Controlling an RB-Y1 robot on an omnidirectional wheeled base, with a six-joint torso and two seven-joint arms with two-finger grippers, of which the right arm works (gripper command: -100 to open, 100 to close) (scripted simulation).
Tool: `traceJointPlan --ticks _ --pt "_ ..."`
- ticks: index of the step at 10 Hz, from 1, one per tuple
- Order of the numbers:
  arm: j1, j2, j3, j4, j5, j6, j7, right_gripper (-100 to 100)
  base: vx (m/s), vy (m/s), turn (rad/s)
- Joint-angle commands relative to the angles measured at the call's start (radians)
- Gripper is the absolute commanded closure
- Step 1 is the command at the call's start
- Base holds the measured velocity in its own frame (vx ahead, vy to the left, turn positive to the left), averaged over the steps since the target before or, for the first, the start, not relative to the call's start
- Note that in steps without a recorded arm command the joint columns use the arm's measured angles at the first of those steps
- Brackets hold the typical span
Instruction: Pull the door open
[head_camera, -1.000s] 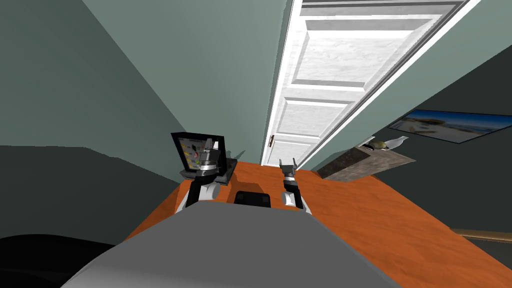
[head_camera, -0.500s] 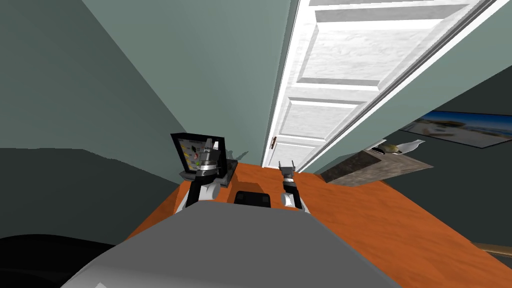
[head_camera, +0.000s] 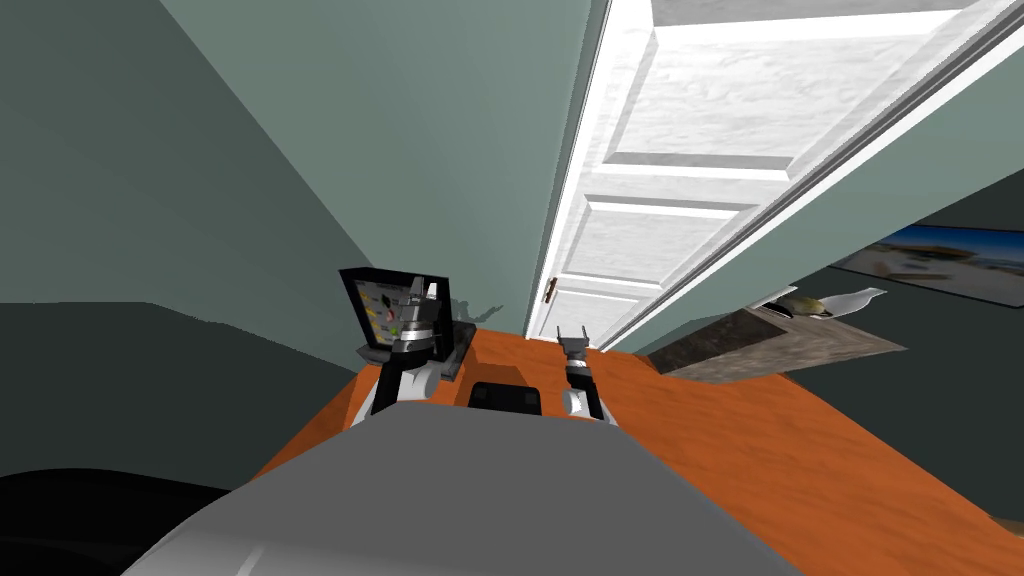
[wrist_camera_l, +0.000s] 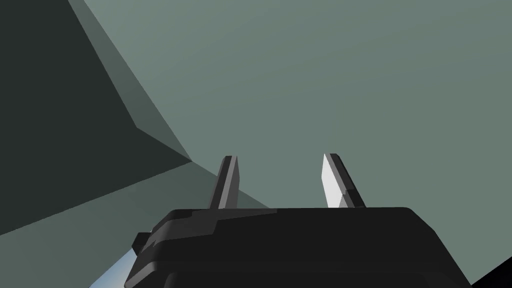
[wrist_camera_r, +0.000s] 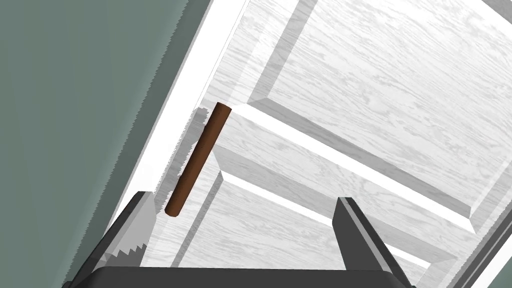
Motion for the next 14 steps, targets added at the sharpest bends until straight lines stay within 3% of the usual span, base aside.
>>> traceJointPlan --ticks 1,14 --pt "-0.006 -0.006 0.006 0.027 -0.016 -0.004 -0.037 -100 0.111 0.009 0.038" --pt "-0.063 -0.049 0.051 0.251 -0.122 -0.052 -0.283 -100 0.098 0.004 0.030"
